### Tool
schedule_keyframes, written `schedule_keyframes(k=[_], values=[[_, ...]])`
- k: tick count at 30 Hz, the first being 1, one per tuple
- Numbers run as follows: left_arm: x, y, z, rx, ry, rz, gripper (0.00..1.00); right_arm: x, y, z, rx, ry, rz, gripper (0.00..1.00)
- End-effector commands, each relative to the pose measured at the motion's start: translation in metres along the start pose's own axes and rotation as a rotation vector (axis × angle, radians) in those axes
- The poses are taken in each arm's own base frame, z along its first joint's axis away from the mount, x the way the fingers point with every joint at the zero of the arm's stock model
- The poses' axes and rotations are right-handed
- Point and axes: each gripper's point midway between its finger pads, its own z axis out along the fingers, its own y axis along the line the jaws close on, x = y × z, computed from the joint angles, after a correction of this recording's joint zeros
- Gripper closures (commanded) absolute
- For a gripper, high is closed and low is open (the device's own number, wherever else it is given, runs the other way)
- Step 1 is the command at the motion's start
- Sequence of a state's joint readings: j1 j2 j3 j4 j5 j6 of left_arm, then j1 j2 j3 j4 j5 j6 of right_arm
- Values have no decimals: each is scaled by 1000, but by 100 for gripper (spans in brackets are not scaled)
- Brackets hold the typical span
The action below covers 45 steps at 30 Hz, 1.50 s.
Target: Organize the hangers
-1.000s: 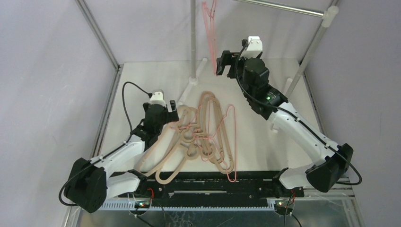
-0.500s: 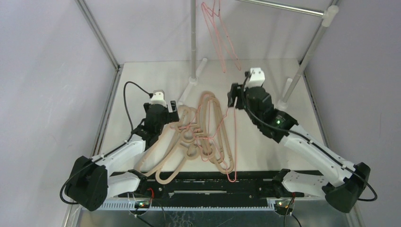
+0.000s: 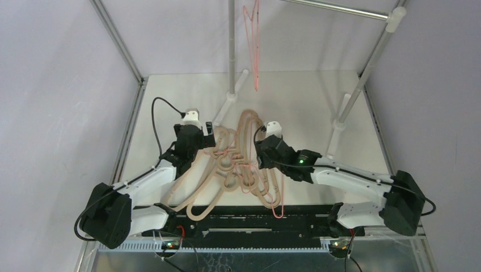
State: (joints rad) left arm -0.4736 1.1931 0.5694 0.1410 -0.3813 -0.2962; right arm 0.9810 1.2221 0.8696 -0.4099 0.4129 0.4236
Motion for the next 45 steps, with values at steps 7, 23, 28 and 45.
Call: schedule_keyframes(k=[7,23,28,45], values=[[-20,2,-1,-30,-58,-30,0,-23,76,26,-173,-11,-6,41],[-23,4,-5,-43,-59,-40,0,20,126,86,-267,160,-48,51],[-24,6,-7,-47,-69,-43,0,33,124,98,-263,199,-49,52],[-27,7,-10,-45,-80,-49,0,-20,33,87,127,-5,-34,100]])
